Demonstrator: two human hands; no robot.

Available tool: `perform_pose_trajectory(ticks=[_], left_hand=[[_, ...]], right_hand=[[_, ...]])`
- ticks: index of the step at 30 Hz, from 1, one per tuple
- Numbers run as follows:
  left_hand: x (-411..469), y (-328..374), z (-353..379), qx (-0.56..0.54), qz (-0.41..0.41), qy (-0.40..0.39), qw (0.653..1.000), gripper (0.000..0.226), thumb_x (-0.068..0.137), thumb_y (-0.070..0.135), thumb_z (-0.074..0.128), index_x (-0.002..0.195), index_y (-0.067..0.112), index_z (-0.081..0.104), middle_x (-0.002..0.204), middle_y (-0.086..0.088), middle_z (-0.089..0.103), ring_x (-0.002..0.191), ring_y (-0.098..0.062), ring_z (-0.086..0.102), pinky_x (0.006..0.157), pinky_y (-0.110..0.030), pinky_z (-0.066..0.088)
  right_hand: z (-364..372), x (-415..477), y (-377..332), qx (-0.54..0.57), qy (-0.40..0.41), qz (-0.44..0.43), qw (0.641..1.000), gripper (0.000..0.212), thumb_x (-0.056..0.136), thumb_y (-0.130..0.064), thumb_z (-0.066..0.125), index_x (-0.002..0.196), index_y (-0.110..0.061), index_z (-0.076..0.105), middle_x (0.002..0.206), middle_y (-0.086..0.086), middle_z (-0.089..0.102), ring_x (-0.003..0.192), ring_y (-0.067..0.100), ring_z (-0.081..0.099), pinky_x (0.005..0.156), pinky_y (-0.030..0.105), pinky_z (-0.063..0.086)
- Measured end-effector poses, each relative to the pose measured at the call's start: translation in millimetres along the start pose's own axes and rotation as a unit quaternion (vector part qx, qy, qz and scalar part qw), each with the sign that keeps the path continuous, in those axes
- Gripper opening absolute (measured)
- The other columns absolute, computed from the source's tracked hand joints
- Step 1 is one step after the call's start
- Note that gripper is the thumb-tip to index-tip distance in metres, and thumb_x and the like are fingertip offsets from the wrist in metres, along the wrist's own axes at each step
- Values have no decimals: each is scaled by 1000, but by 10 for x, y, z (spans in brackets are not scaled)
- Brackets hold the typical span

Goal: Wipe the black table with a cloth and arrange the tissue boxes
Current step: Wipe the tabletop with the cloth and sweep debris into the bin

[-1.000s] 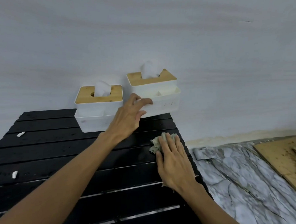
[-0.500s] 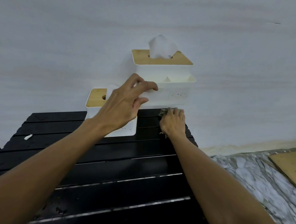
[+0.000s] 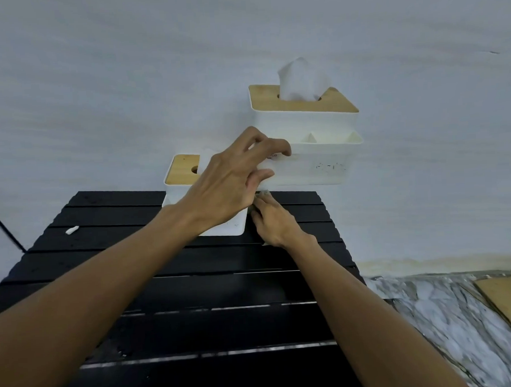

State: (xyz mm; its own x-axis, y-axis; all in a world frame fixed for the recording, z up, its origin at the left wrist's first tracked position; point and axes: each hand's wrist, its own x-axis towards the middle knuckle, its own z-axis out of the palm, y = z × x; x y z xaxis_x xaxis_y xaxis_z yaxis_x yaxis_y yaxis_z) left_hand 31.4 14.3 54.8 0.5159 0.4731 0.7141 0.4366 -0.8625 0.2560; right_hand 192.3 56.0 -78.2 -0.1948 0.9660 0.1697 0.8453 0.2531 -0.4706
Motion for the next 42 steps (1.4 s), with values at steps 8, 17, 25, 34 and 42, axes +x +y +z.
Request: perform_pose_trajectory(ticks=[8, 17, 25, 34, 42], left_hand=[[-118, 196, 203, -7, -14, -28, 999, 35, 92, 7, 61, 121, 25, 56, 110, 0, 50, 70, -13, 59, 59, -22, 47], [-423, 200, 746, -1, -50, -77, 996, 35, 94, 11, 58, 122, 31, 49, 109, 2, 49, 68, -16, 53, 59, -36, 54], [-540, 10, 1017, 20, -81, -109, 990, 36, 94, 11, 57, 123, 30, 49, 112, 2, 50, 63, -16, 50, 56, -34, 50], [-577, -105, 1201, 14, -115, -101, 988, 38, 93, 11, 59, 125, 27, 48, 118, 1, 51, 68, -20, 57, 61, -39, 53], [-588, -126, 1273, 19, -140, -98, 985, 46, 93, 13, 58, 133, 29, 42, 121, 1, 49, 69, -17, 60, 64, -40, 55]], right_hand=[[-81, -964, -115, 1, 9, -57, 998, 45, 105, -17, 44, 150, -12, 40, 154, 7, 41, 149, 22, 25, 116, 26, 25], [-303, -2247, -142, -24, -25, -59, 998, 53, 107, -43, 32, 158, -31, 23, 166, -13, 14, 153, 0, -4, 124, 20, 5], [-419, -2456, -213, -27, -45, -36, 998, 56, 105, -52, 27, 158, -35, 22, 166, -18, 12, 151, -6, -10, 124, 20, 3], [-444, -2447, -245, -27, -57, -27, 998, 55, 105, -55, 30, 157, -38, 23, 164, -23, 8, 148, -10, -13, 120, 13, -3], [-430, -2449, -246, -27, -51, -26, 998, 55, 105, -57, 31, 156, -39, 25, 162, -27, 6, 148, -11, -13, 119, 13, -2]])
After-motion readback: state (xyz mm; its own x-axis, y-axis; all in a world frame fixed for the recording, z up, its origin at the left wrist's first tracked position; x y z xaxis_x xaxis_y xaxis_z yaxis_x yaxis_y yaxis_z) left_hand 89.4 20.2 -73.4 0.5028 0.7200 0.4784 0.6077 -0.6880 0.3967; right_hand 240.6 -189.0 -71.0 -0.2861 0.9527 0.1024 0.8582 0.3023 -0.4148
